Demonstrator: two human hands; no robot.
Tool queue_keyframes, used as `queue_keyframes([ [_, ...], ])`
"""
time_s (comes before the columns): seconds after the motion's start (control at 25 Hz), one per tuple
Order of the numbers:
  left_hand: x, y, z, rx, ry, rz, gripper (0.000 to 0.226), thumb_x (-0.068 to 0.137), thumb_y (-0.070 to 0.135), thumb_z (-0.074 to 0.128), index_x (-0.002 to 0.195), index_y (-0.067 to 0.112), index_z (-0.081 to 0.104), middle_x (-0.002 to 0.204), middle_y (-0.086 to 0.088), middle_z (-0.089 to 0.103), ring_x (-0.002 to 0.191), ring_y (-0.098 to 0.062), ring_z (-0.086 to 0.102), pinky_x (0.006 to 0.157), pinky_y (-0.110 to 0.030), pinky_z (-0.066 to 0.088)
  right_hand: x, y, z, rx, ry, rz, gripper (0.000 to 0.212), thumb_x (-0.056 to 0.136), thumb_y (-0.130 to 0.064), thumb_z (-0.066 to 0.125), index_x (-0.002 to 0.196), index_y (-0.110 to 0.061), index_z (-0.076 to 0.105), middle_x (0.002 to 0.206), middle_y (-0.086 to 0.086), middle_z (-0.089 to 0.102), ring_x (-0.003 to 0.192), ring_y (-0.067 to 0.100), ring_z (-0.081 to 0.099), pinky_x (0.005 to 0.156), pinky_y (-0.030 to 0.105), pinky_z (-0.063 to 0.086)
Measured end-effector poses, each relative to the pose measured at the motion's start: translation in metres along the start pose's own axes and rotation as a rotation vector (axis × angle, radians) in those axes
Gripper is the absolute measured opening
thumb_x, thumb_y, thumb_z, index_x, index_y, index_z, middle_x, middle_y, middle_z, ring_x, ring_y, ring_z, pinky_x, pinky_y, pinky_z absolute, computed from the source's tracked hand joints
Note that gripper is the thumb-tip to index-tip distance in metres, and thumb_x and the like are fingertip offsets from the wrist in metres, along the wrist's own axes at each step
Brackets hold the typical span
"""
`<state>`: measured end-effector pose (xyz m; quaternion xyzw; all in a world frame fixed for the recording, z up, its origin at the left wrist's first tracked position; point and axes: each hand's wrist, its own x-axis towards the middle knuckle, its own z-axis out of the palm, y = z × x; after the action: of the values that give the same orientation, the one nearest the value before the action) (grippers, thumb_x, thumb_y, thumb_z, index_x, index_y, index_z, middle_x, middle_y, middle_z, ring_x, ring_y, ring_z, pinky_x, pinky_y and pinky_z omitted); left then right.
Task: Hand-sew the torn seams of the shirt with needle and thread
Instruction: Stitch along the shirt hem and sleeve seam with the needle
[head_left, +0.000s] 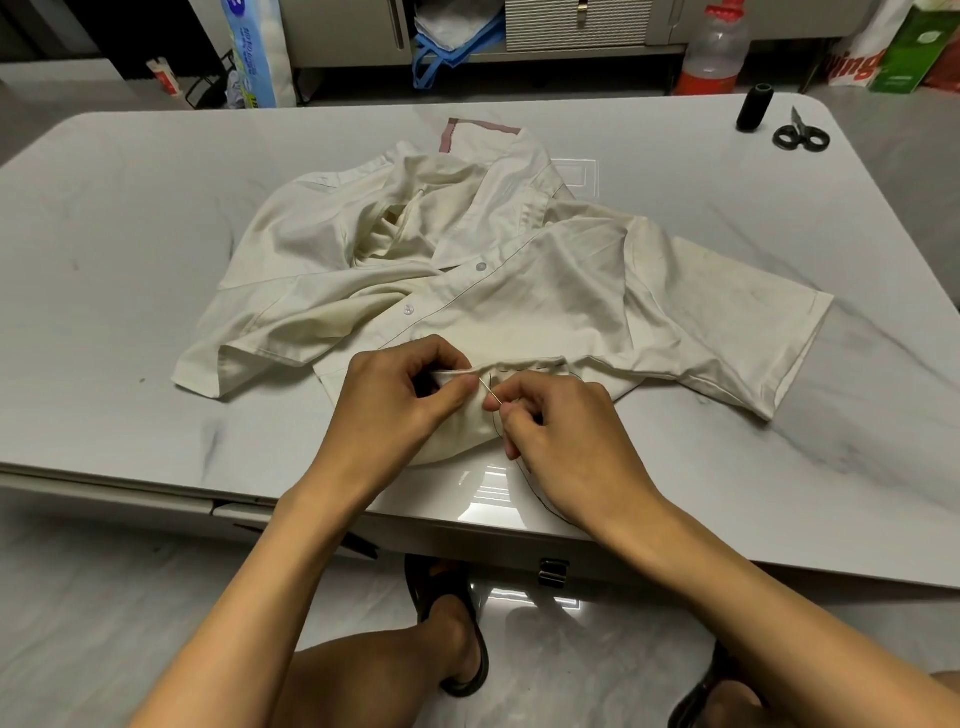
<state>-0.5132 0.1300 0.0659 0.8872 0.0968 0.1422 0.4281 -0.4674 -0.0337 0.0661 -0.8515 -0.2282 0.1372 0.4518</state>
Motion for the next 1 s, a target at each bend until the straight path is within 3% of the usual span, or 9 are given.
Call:
queue_keyframes([
  [0.16, -0.001, 0.0, 0.003, 0.1, 0.071, 0.123, 0.008, 0.084, 0.01, 0.076, 0.081, 0.016, 0.071, 0.069, 0.006, 0.066, 0.063, -0.01, 0.057, 0.059, -0.009, 0.036, 0.001, 0.0, 0.002, 0.073, 0.021, 0.036, 0.022, 0.091, -0.008, 0.051, 0.091, -0.018, 0.071, 0.056, -0.002, 0.063, 0.053, 0.005, 0.054, 0.057, 0.017, 0.041],
  [0.28, -0.001, 0.001, 0.004, 0.155, 0.118, 0.212, 0.008, 0.084, 0.009, 0.076, 0.082, 0.013, 0.07, 0.069, 0.011, 0.062, 0.062, -0.005, 0.055, 0.06, -0.006, 0.034, 0.0, -0.001, 0.002, 0.123, 0.036, 0.055, 0.019, 0.093, -0.011, 0.053, 0.088, -0.019, 0.07, 0.056, -0.002, 0.063, 0.05, 0.003, 0.053, 0.057, 0.016, 0.038],
  [0.4, -0.002, 0.001, 0.006, 0.211, 0.153, 0.293, 0.007, 0.084, 0.009, 0.076, 0.083, 0.01, 0.069, 0.071, 0.013, 0.059, 0.062, 0.002, 0.051, 0.062, -0.004, 0.034, 0.0, -0.002, 0.002, 0.158, 0.048, 0.067, 0.02, 0.092, -0.01, 0.053, 0.086, -0.019, 0.069, 0.055, -0.002, 0.063, 0.049, 0.004, 0.053, 0.058, 0.02, 0.04],
  [0.56, -0.002, -0.001, 0.008, 0.277, 0.175, 0.396, 0.007, 0.084, 0.006, 0.077, 0.085, 0.007, 0.07, 0.074, 0.007, 0.063, 0.065, -0.003, 0.05, 0.065, -0.004, 0.035, 0.001, -0.003, 0.002, 0.212, 0.05, 0.096, 0.022, 0.091, -0.006, 0.052, 0.083, -0.018, 0.069, 0.054, -0.001, 0.063, 0.047, 0.005, 0.051, 0.058, 0.027, 0.046],
  [1.0, -0.003, 0.002, 0.012, 0.308, 0.154, 0.528, 0.005, 0.086, 0.006, 0.076, 0.084, 0.008, 0.072, 0.076, 0.001, 0.067, 0.067, -0.007, 0.055, 0.062, -0.015, 0.042, 0.002, -0.003, -0.002, 0.239, 0.08, 0.078, 0.023, 0.091, -0.006, 0.054, 0.077, -0.019, 0.067, 0.054, -0.003, 0.063, 0.048, 0.004, 0.054, 0.061, 0.025, 0.048],
])
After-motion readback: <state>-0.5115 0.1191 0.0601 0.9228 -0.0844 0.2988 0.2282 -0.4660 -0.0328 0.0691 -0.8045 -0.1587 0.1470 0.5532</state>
